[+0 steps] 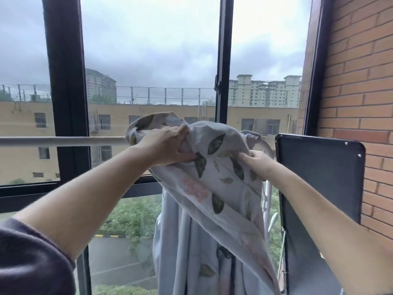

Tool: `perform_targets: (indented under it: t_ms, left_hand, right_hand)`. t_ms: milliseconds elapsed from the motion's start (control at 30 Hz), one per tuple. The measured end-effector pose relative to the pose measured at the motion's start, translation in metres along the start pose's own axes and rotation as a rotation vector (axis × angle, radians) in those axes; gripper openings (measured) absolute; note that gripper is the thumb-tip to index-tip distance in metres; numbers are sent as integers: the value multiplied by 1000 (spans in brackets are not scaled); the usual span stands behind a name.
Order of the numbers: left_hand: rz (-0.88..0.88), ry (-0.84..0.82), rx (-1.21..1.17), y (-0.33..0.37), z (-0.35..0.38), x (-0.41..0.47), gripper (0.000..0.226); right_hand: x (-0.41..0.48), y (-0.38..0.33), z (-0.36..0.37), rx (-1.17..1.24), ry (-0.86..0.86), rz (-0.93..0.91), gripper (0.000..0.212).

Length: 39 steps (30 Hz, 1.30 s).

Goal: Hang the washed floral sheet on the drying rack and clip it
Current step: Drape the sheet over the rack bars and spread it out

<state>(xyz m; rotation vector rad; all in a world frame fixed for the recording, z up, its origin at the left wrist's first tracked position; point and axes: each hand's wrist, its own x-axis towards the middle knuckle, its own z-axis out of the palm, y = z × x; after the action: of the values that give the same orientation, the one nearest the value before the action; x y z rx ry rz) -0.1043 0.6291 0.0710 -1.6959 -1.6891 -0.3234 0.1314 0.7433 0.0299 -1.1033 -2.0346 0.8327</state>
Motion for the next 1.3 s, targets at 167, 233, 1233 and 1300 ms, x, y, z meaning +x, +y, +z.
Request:
perform_targets:
  t_ms: [167,233,1233,1300]
  left_hand:
    - [-53,-121,12,-1,-1,1,89]
    - [-70,-152,44,-2,-2,0,90]
    - [-372,79,-435,36,-17,44,27]
    - [-356,112,-399,52,-21,59,33]
  right_hand:
    - [-9,-7,-8,12,162,-153,19]
    - [-6,-24,-16,-98,331,-234,10]
    - [54,-8,-44,-144,219,-483,13]
    - [65,0,-47,-179,174,-448,21]
